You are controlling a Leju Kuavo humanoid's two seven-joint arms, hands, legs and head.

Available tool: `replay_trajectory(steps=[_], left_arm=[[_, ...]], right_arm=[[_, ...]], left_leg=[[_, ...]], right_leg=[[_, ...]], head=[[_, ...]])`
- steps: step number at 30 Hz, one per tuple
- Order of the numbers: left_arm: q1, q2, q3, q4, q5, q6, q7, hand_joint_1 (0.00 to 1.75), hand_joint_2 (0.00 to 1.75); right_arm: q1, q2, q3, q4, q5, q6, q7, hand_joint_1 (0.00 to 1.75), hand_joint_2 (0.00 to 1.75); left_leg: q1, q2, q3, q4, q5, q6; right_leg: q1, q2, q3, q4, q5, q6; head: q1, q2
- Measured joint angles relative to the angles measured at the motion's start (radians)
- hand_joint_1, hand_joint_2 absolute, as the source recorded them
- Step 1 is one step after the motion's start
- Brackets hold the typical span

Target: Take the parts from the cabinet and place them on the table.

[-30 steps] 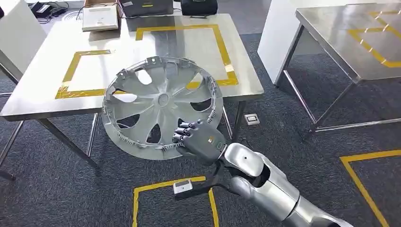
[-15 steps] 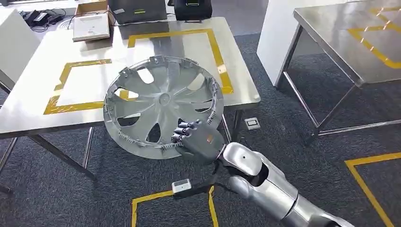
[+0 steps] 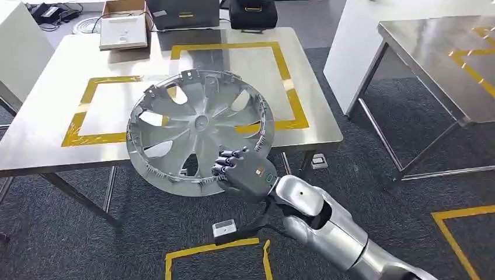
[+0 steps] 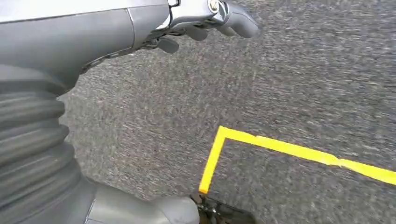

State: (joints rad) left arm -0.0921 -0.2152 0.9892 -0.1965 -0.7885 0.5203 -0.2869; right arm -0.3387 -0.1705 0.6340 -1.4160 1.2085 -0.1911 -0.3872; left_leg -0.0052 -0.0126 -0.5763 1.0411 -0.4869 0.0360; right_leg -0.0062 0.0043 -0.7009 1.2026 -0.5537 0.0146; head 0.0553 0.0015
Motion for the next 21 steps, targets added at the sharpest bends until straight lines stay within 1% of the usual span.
replay_trajectory(steps=[1,2,3,4,5,6,7,8,9,10,11,12,13,14,15,16,17,18,19,20,21], left_arm=[[0.0,-0.002,0.0,0.0,-0.002,0.0,0.0,0.0,1.75],[0.001,-0.004,0.0,0.001,-0.003,-0.001,0.002,0.0,1.75],[-0.002,-0.005,0.0,0.001,-0.005,-0.003,0.005,0.0,1.75],[-0.004,-0.005,0.0,0.001,-0.009,-0.003,0.008,0.0,1.75],[-0.004,-0.005,0.0,0.001,-0.011,-0.005,0.01,0.0,1.75],[-0.004,-0.006,0.0,0.001,-0.011,-0.006,0.012,0.0,1.75],[-0.006,-0.006,0.0,0.0,-0.014,-0.008,0.013,0.0,1.75],[-0.009,-0.006,-0.001,0.001,-0.016,-0.009,0.013,0.0,1.75],[-0.013,-0.006,-0.001,0.001,-0.02,-0.01,0.012,0.0,1.75],[-0.015,-0.006,-0.001,0.001,-0.02,-0.011,0.011,0.0,1.75],[-0.017,-0.006,-0.002,0.001,-0.021,-0.012,0.011,0.0,1.75],[-0.017,-0.006,-0.002,0.001,-0.022,-0.012,0.011,0.0,1.75],[-0.016,-0.006,-0.002,0.001,-0.023,-0.012,0.011,0.0,1.75],[-0.016,-0.005,-0.002,0.0,-0.024,-0.012,0.011,0.0,1.75],[-0.018,-0.004,-0.002,0.0,-0.027,-0.012,0.012,0.0,1.75],[-0.019,-0.004,-0.002,-0.001,-0.029,-0.012,0.015,0.0,1.75],[-0.019,-0.004,-0.003,-0.001,-0.031,-0.012,0.016,0.0,1.75],[-0.021,-0.005,-0.003,0.0,-0.032,-0.012,0.018,0.0,1.75],[-0.024,-0.005,-0.003,0.0,-0.032,-0.012,0.022,0.0,1.75],[-0.024,-0.006,-0.004,0.0,-0.034,-0.012,0.026,0.0,1.75],[-0.024,-0.006,-0.004,0.0,-0.035,-0.011,0.028,0.0,1.75]], right_arm=[[0.0,0.0,0.0,0.0,-0.001,0.003,0.003,1.75,1.75],[0.0,0.0,0.0,0.001,-0.002,0.006,0.005,1.75,1.75],[-0.002,0.0,-0.001,0.002,-0.003,0.009,0.008,1.75,1.75],[-0.004,0.001,-0.001,0.002,-0.003,0.011,0.008,1.75,1.75],[-0.006,0.002,-0.002,0.003,-0.002,0.014,0.008,1.75,1.75],[-0.01,0.002,-0.002,0.005,-0.003,0.018,0.009,1.75,1.75],[-0.011,0.004,-0.002,0.005,-0.003,0.023,0.01,1.75,1.75],[-0.014,0.005,-0.004,0.006,-0.003,0.027,0.009,1.75,1.75],[-0.02,0.009,-0.004,0.01,-0.004,0.029,0.006,1.75,1.75],[-0.024,0.012,-0.004,0.013,-0.004,0.03,0.001,1.75,1.75],[-0.029,0.016,-0.004,0.016,-0.005,0.031,-0.005,1.75,1.75],[-0.033,0.018,-0.004,0.02,-0.006,0.031,-0.011,1.75,1.75],[-0.037,0.022,-0.004,0.027,-0.008,0.032,-0.016,1.75,1.75],[-0.046,0.027,-0.003,0.039,-0.009,0.036,-0.026,1.75,1.75],[-0.059,0.034,-0.001,0.054,-0.011,0.04,-0.032,1.75,1.75],[-0.072,0.044,0.0,0.069,-0.015,0.046,-0.034,1.75,1.75],[-0.09,0.056,0.001,0.088,-0.016,0.048,-0.039,1.75,1.75],[-0.111,0.067,0.003,0.107,-0.017,0.05,-0.04,1.75,1.75],[-0.137,0.083,0.005,0.135,-0.017,0.053,-0.038,1.75,1.75],[-0.158,0.098,0.007,0.16,-0.014,0.053,-0.03,1.75,1.75],[-0.18,0.112,0.009,0.186,-0.013,0.051,-0.021,1.75,1.75]], left_leg=[[-0.001,0.0,0.013,0.0,-0.011,-0.002],[-0.001,0.0,0.008,-0.001,-0.018,-0.005],[-0.004,-0.003,0.019,0.002,-0.024,-0.013],[-0.002,-0.002,0.017,-0.003,-0.029,-0.02],[-0.003,-0.002,0.025,0.007,-0.024,-0.026],[-0.002,-0.001,0.034,0.001,-0.024,-0.032],[-0.002,-0.001,0.025,0.011,-0.032,-0.037],[-0.001,0.001,0.013,0.052,-0.03,-0.042],[0.0,0.002,-0.026,0.117,-0.04,-0.046],[0.004,0.003,-0.071,0.185,-0.062,-0.052],[0.008,0.003,-0.114,0.244,-0.094,-0.056],[0.009,0.003,-0.148,0.283,-0.119,-0.059],[0.012,0.004,-0.164,0.284,-0.119,-0.061],[0.013,0.005,-0.159,0.245,-0.091,-0.062],[0.014,0.006,-0.138,0.175,-0.043,-0.064],[0.015,0.008,-0.111,0.092,0.015,-0.066],[0.017,0.012,-0.088,0.014,0.081,-0.064],[0.013,0.015,-0.092,-0.004,0.067,-0.055],[0.01,0.015,-0.083,-0.001,0.055,-0.044],[0.009,0.014,-0.084,-0.004,0.071,-0.035],[0.01,0.014,-0.078,-0.006,0.067,-0.029]], right_leg=[[0.004,0.0,0.026,-0.091,0.078,-0.01],[0.009,-0.003,0.036,-0.157,0.144,-0.023],[0.017,-0.004,0.034,-0.162,0.111,-0.022],[0.019,-0.003,0.043,-0.164,0.119,-0.025],[0.018,-0.002,0.045,-0.174,0.124,-0.031],[0.018,-0.002,0.053,-0.175,0.122,-0.037],[0.009,-0.001,0.073,-0.182,0.123,-0.041],[0.008,-0.003,0.086,-0.185,0.118,-0.047],[0.007,-0.004,0.092,-0.185,0.111,-0.053],[0.007,-0.004,0.097,-0.185,0.105,-0.054],[0.007,-0.003,0.103,-0.185,0.098,-0.054],[0.007,-0.002,0.111,-0.185,0.09,-0.053],[0.006,-0.001,0.123,-0.185,0.081,-0.051],[0.004,0.0,0.136,-0.184,0.071,-0.048],[0.001,0.001,0.149,-0.183,0.062,-0.045],[-0.001,0.001,0.161,-0.182,0.052,-0.041],[-0.001,0.001,0.166,-0.182,0.042,-0.035],[0.001,0.004,0.173,-0.173,0.034,-0.029],[0.003,0.005,0.168,-0.179,0.028,-0.021],[0.002,0.004,0.178,-0.179,0.027,-0.013],[0.005,0.005,0.18,-0.174,0.033,-0.007]], head=[[0.001,0.0],[0.0,0.0],[0.0,0.0],[0.001,0.0],[0.002,0.0],[0.002,0.0],[0.003,0.0],[0.0,0.0],[-0.006,0.0],[-0.005,0.0],[-0.004,0.0],[-0.005,0.0],[-0.005,0.0],[-0.005,0.0],[-0.005,0.0],[-0.005,0.0],[-0.006,0.0],[-0.007,0.0],[-0.007,0.0],[-0.008,0.0],[-0.008,0.0]])
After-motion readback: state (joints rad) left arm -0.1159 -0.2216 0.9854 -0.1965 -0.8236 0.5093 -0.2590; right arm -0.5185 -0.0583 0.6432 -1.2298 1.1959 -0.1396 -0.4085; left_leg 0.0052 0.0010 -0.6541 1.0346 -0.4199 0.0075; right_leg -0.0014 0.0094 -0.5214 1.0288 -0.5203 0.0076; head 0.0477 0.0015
